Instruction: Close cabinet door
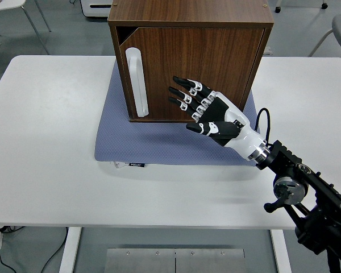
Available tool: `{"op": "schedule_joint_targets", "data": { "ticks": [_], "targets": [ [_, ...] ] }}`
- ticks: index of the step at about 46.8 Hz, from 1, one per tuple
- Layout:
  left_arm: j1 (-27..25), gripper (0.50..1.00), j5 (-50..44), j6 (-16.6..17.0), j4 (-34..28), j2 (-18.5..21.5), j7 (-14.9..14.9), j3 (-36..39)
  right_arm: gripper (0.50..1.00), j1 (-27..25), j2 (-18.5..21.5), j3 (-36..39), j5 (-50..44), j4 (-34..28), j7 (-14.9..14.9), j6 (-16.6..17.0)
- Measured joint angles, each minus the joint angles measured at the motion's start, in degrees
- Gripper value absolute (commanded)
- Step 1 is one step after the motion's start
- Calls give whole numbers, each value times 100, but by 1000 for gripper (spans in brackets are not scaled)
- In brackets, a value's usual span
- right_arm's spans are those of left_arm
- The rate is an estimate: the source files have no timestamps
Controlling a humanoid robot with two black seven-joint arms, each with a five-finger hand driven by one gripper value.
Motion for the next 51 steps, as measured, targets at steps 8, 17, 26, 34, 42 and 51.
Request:
{"op": "schedule_joint_targets", "data": {
  "ticks": [8, 17, 26, 34, 42, 51],
  "targets": [
    [0, 1000, 0, 0, 0, 0, -1, 0, 1000, -304, -327, 234, 3, 190, 8, 0],
    [0, 1000, 0, 0, 0, 0, -1, 0, 1000, -648, -715, 583, 28, 420, 14, 0],
    [0, 1000, 0, 2, 0, 0, -1, 0, 1000, -929, -937, 879, 46, 590, 45, 0],
    [0, 1000, 1, 1, 0, 0, 0, 0, 1000, -1230, -909, 1256, 56, 595, 54, 0],
    [0, 1000, 1, 1, 0, 0, 0, 0, 1000, -1359, -897, 1489, 195, 568, 105, 0],
    [0, 1000, 1, 1, 0, 0, -1, 0, 1000, -1502, -926, 1762, 343, 531, 124, 0]
  ]
}}
